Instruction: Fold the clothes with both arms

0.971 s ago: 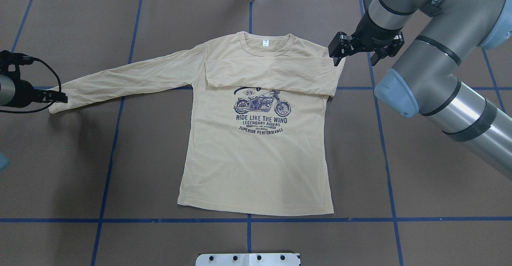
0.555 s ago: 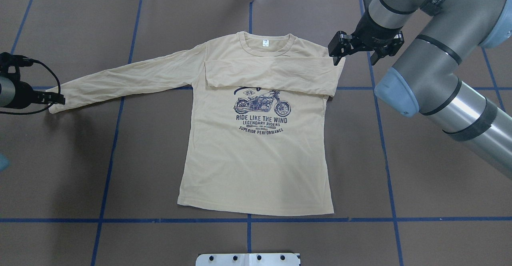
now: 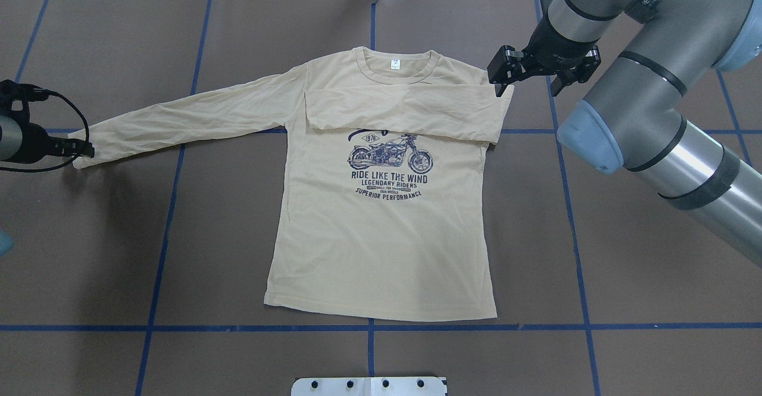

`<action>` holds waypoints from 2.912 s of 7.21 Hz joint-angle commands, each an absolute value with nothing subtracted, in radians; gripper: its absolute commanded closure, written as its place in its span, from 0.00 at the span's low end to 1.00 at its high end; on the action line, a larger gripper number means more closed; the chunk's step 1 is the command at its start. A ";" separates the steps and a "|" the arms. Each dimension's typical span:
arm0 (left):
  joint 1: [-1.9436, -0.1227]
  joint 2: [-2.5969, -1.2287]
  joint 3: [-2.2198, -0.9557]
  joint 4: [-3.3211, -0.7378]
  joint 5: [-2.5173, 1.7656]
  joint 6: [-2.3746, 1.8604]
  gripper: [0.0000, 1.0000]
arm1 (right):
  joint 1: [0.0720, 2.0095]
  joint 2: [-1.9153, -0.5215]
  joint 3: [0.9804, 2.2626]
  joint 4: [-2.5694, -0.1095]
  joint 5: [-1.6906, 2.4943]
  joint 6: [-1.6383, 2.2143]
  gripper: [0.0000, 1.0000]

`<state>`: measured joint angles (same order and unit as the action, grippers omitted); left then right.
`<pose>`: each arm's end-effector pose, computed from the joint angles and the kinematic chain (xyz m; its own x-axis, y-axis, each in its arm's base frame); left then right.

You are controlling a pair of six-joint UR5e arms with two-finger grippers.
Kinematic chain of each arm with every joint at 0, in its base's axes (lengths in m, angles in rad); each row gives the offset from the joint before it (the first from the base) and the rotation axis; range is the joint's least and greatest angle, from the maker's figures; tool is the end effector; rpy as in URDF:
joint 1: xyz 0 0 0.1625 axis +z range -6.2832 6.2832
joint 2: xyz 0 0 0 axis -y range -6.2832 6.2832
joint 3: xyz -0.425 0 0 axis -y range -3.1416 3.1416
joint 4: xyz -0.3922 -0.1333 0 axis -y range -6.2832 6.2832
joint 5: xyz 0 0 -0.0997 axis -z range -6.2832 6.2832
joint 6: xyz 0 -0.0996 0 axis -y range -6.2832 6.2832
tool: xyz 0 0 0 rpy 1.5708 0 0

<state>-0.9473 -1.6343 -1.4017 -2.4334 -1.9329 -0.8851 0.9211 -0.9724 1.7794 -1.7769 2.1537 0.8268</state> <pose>0.2436 -0.5065 0.6272 0.7193 0.0141 -0.6946 0.2089 0.9491 0.2356 -0.3246 -0.5570 0.2426 0.6898 -0.0266 0.7235 -0.0127 0.9987 0.0488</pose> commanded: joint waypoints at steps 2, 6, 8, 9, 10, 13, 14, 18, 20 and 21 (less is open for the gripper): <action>-0.946 -1.634 -1.402 -2.434 -1.912 -0.885 0.37 | 0.920 -0.971 1.781 -1.776 2.154 0.827 0.00; -0.946 -1.637 -1.404 -2.433 -1.904 -0.885 0.64 | 0.922 -0.979 1.793 -1.776 2.154 0.827 0.00; -0.946 -1.638 -1.410 -2.433 -1.905 -0.887 0.72 | 0.923 -0.980 1.793 -1.776 2.154 0.827 0.00; -0.946 -1.640 -1.411 -2.433 -1.905 -0.887 0.75 | 0.923 -0.980 1.793 -1.776 2.152 0.827 0.00; -0.946 -1.635 -1.416 -2.433 -1.904 -0.887 0.72 | 0.923 -0.983 1.793 -1.776 2.152 0.827 0.00; -0.946 -1.623 -1.411 -2.431 -1.890 -0.887 0.61 | 0.923 -0.983 1.795 -1.778 2.152 0.828 0.00; -0.946 -1.628 -1.411 -2.431 -1.890 -0.887 0.61 | 0.923 -0.983 1.795 -1.778 2.152 0.828 0.00; -0.946 -1.634 -1.411 -2.428 -1.890 -0.888 0.66 | 0.923 -0.986 1.795 -1.776 2.154 0.827 0.00; -0.946 -1.632 -1.411 -2.428 -1.890 -0.888 0.64 | 0.925 -0.986 1.795 -1.776 2.154 0.827 0.00; -0.946 -1.632 -1.411 -2.428 -1.890 -0.888 0.63 | 0.925 -0.988 1.795 -1.778 2.154 0.827 0.00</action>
